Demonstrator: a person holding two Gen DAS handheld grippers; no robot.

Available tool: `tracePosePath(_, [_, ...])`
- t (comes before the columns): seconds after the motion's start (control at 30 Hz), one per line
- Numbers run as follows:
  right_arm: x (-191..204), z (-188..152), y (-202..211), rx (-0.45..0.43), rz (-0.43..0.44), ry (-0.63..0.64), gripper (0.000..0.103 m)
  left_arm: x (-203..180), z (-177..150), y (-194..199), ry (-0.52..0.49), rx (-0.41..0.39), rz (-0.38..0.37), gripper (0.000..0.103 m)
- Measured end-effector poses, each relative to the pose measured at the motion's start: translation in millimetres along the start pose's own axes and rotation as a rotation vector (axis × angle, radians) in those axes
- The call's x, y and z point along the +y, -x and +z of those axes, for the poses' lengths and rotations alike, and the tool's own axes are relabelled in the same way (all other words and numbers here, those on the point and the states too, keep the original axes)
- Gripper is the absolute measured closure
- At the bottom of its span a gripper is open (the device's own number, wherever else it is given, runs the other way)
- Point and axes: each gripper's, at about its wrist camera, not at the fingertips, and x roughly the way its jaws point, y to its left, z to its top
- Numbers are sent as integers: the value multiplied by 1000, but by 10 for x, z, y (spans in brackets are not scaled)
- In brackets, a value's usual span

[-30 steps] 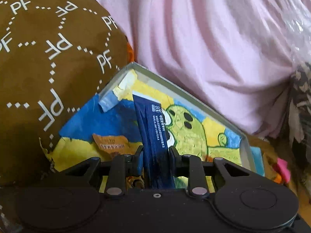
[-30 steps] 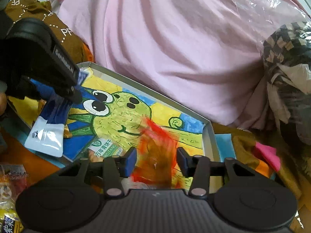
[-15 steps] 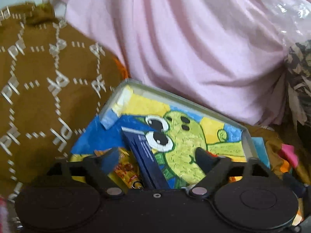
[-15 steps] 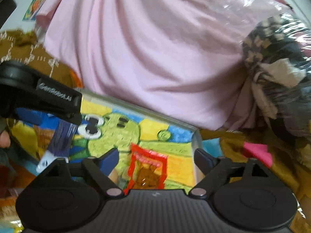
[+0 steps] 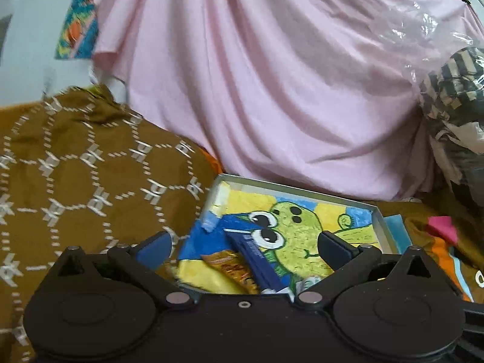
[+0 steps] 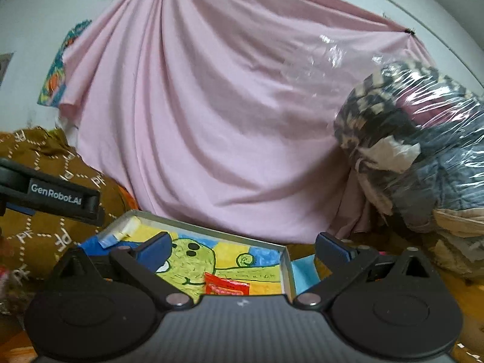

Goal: Organize snacks
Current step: 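Move both tools back over the remaining snacks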

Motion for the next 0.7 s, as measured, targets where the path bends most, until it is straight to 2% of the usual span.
tracePosePath(0.2, [-61, 69, 434, -11, 24, -28, 0, 71, -57, 446, -36, -16, 28, 1])
tracePosePath(0.47, [-48, 42, 1002, -4, 87, -23, 0, 165, -303, 944, -117, 8, 40, 1])
tracePosePath(0.7, [-46, -62, 1333, 76, 149, -70, 0, 229, -523, 1280, -189, 62, 48, 1])
